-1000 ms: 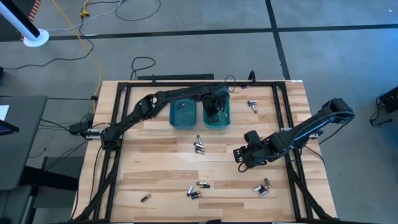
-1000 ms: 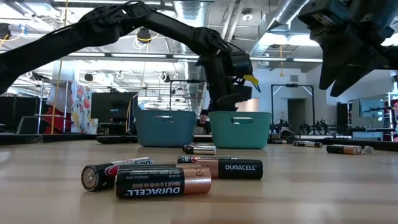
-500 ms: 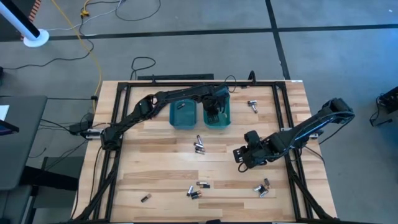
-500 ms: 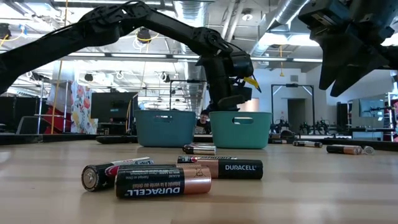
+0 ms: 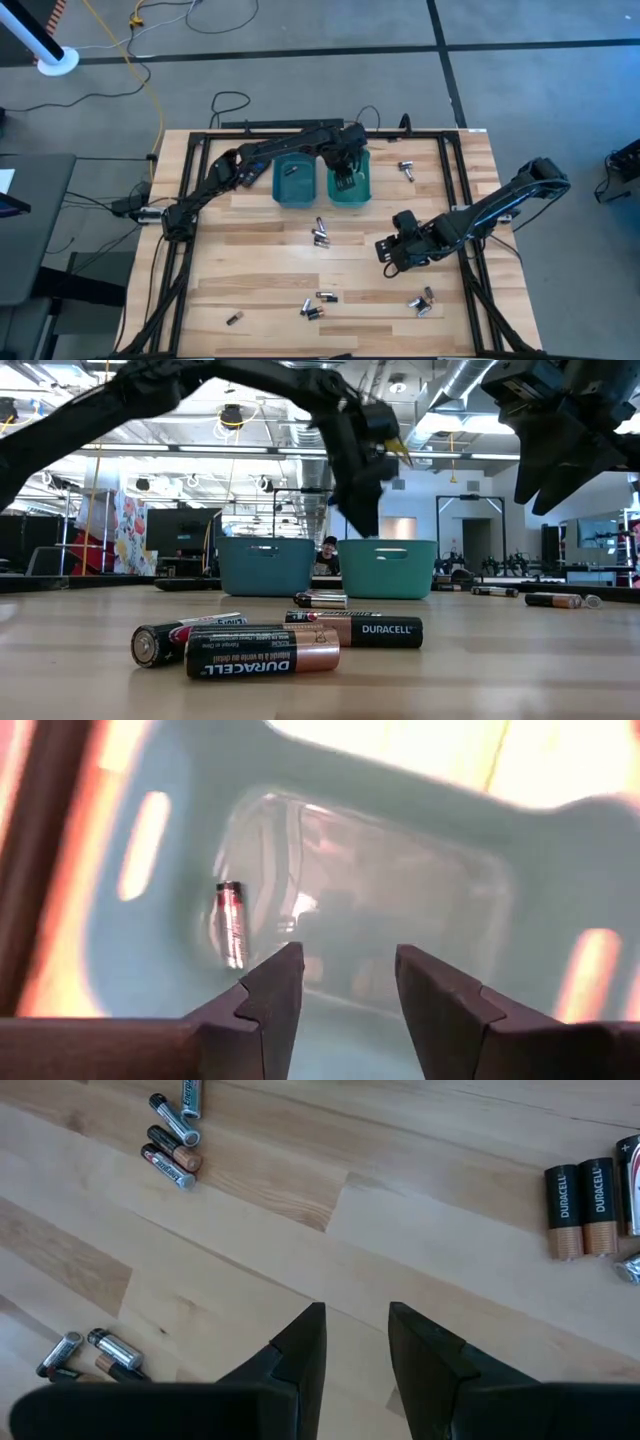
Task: Sort batteries
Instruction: Put the black battery into the blue bin
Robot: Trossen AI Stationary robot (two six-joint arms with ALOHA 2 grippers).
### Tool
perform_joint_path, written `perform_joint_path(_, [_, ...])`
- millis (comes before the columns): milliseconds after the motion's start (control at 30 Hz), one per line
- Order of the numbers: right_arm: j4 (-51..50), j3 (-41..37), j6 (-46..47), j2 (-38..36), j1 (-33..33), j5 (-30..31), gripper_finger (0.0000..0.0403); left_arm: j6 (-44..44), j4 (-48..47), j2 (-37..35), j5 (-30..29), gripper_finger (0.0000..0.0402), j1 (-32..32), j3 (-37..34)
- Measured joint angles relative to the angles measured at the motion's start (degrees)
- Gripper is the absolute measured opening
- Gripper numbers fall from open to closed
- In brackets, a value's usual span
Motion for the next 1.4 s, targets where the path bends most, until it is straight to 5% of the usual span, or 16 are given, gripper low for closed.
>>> perform_joint_path(267, [0.1,0.0,-1.1,0.0,0.0,0.0,0.0128,-11.9,-8.0,-9.0,-0.2,0.0157,-1.8,-0.2])
perform_joint_path(400, [0.1,0.0,-1.6,0.0,0.2,0.0,0.0128,-17.0,-13.4,-12.3,-6.1,0.0157,-6.0,-3.7])
perform_joint_path(667, [0.2,0.0,-3.2,0.0,2.8,0.0,0.0128,-29.7,-13.4,-21.9,-8.9,0.0145,-16.8,-24.6])
perform_joint_path(1000, [0.3,0.0,-4.0,0.0,6.5,0.0,0.0128,-59.7,-5.2,-42.1,-8.3,0.0124,-33.5,-56.1])
perform_joint_path(1400, [0.5,0.0,-4.7,0.0,8.8,0.0,0.0128,-89.7,2.4,-48.1,-5.1,0.0123,-56.6,-69.1])
